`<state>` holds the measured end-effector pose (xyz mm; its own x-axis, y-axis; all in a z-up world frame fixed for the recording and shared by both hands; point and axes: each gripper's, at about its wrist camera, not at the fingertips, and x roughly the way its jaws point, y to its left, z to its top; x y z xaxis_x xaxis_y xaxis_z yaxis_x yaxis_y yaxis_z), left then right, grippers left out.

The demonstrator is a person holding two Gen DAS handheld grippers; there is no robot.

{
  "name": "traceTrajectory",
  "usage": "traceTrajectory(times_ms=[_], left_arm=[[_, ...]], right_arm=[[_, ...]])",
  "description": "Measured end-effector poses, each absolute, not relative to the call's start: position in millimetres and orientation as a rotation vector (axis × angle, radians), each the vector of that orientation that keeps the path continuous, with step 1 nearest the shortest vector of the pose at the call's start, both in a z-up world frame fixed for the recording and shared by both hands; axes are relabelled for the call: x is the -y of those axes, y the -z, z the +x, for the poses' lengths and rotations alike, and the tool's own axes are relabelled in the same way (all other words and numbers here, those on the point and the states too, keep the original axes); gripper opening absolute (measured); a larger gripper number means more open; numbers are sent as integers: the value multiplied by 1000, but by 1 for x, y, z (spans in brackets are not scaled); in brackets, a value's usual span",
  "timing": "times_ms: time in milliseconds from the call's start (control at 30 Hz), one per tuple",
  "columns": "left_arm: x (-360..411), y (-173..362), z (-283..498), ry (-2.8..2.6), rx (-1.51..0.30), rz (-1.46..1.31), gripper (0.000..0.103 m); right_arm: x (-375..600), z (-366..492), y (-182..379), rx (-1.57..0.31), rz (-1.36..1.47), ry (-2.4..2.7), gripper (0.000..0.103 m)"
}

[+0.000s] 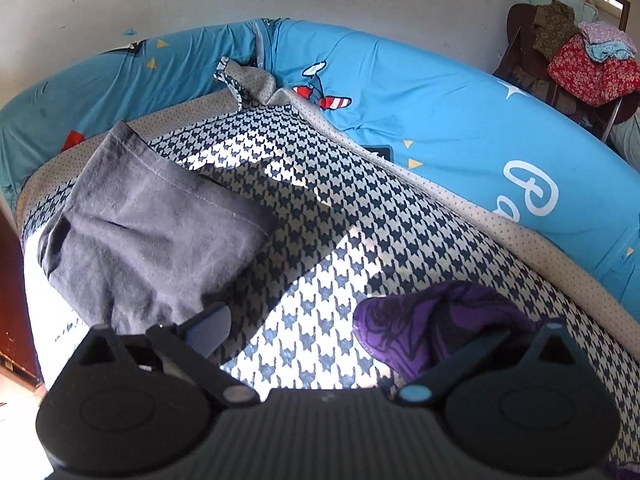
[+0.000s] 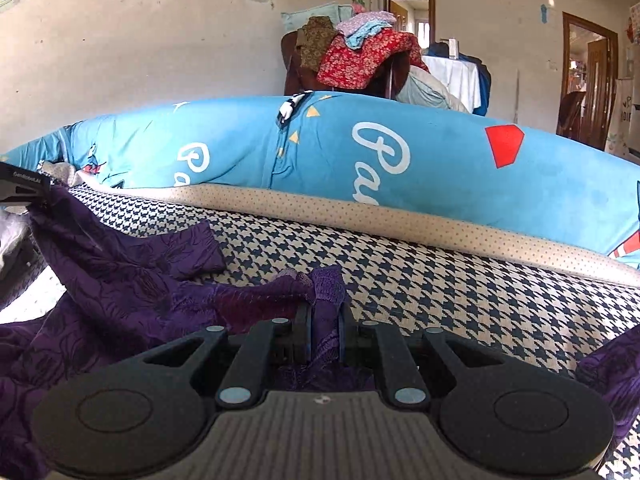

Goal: Fold clothes

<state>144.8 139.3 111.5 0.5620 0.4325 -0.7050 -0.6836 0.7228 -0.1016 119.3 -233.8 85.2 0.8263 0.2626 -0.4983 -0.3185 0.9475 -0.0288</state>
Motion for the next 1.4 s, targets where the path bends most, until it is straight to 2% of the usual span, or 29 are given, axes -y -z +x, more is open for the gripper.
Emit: traceTrajectory(times_ms=[100,167,267,333,433,567,667,1033,1400], left_arm=[[-143,-121,138,-681,-656,-406,103],[-148,-119,140,-664,-684,-429,103],[-153,-97,153,-552,-852,-485,103],[-152,-87,152,-566,-894,-490,103],[-153,-90,145,-583,-868,-468,103],[-148,-110,136,-584,-747,-391,103],[-134,-118,138,-459,-710,-351,103],[-46,-97,152,37,-831,-267,103],[1,-78,153,170,-917,-202,103]], right_arm=[[228,109,-89,-493,-133,-392,12],[223,102,-89,-495,-163,-457,12],[215,90,-86,-519,-223,-573,12],[208,80,-81,-552,-269,-663,13],[195,63,-68,-608,-351,-770,13],[174,43,-49,-657,-475,-845,15],[164,37,-41,-658,-528,-853,18],[163,32,-44,-653,-549,-857,22],[165,27,-45,-639,-563,-868,24]])
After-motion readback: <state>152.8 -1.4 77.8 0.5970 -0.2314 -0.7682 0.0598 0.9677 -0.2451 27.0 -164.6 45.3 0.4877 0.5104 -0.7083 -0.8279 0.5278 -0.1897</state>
